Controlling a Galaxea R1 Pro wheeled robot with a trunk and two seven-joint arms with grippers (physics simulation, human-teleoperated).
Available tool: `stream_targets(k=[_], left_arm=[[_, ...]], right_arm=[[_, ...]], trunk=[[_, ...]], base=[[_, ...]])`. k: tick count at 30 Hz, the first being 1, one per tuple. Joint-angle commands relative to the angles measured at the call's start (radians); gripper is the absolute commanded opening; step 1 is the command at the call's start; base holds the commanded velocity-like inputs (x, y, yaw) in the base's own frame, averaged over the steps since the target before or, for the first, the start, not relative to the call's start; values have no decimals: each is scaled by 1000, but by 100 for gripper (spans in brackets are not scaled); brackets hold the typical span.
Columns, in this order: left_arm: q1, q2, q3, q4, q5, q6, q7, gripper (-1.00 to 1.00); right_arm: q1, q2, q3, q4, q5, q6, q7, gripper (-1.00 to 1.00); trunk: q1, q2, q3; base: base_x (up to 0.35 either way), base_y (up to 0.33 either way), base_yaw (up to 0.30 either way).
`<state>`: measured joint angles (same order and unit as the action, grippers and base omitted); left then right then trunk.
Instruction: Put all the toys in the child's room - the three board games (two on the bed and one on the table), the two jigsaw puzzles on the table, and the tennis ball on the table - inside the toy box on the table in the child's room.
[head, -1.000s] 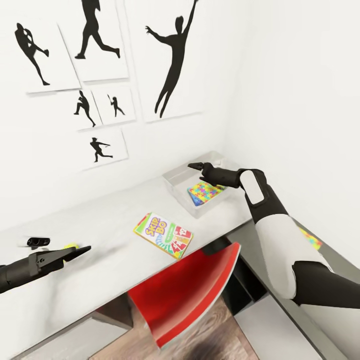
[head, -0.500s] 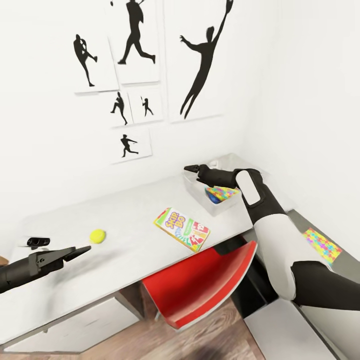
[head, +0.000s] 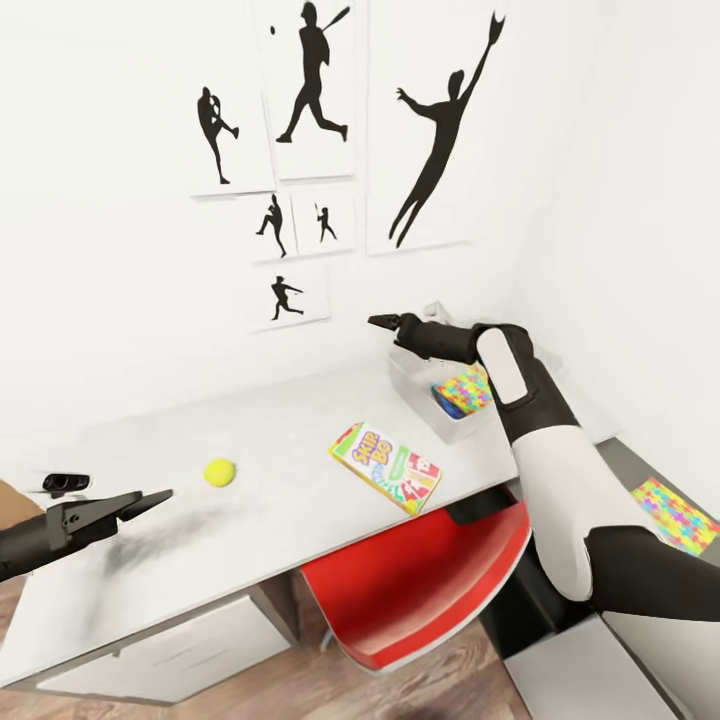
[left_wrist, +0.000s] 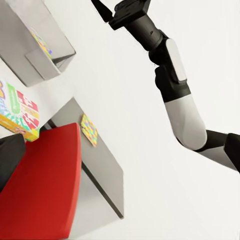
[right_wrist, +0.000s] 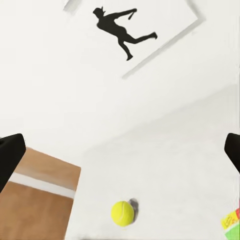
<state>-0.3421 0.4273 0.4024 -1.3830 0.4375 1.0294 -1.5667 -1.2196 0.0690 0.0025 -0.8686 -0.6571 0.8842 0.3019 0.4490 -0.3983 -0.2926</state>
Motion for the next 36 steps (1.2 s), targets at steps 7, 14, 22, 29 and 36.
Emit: stream_targets(k=[7, 14, 22, 29, 36], left_arm=[[0, 7, 11, 1, -2, 10, -4, 100], [1, 8, 19, 1, -3, 9, -4, 100], [3, 8, 32, 2, -19, 9, -4, 100], [3, 8, 33, 2, -24, 9, -4, 100], [3, 8, 33, 2, -25, 9, -4, 100]], right_arm=[[4, 0, -1, -38, 7, 8, 5, 100], [15, 0, -1, -43, 8, 13, 5, 100], [30, 0, -1, -45, 9, 15, 5, 100], [44, -1, 37, -47, 10, 15, 5, 100], [59, -4, 61, -54, 8, 15, 5, 100]], trunk=[[1, -2, 9], [1, -2, 20], [1, -2, 33], [1, -2, 44], [1, -2, 55]], base=[[82, 52, 114], [10, 6, 114], [-105, 30, 114], [-94, 18, 114], [-12, 2, 114]])
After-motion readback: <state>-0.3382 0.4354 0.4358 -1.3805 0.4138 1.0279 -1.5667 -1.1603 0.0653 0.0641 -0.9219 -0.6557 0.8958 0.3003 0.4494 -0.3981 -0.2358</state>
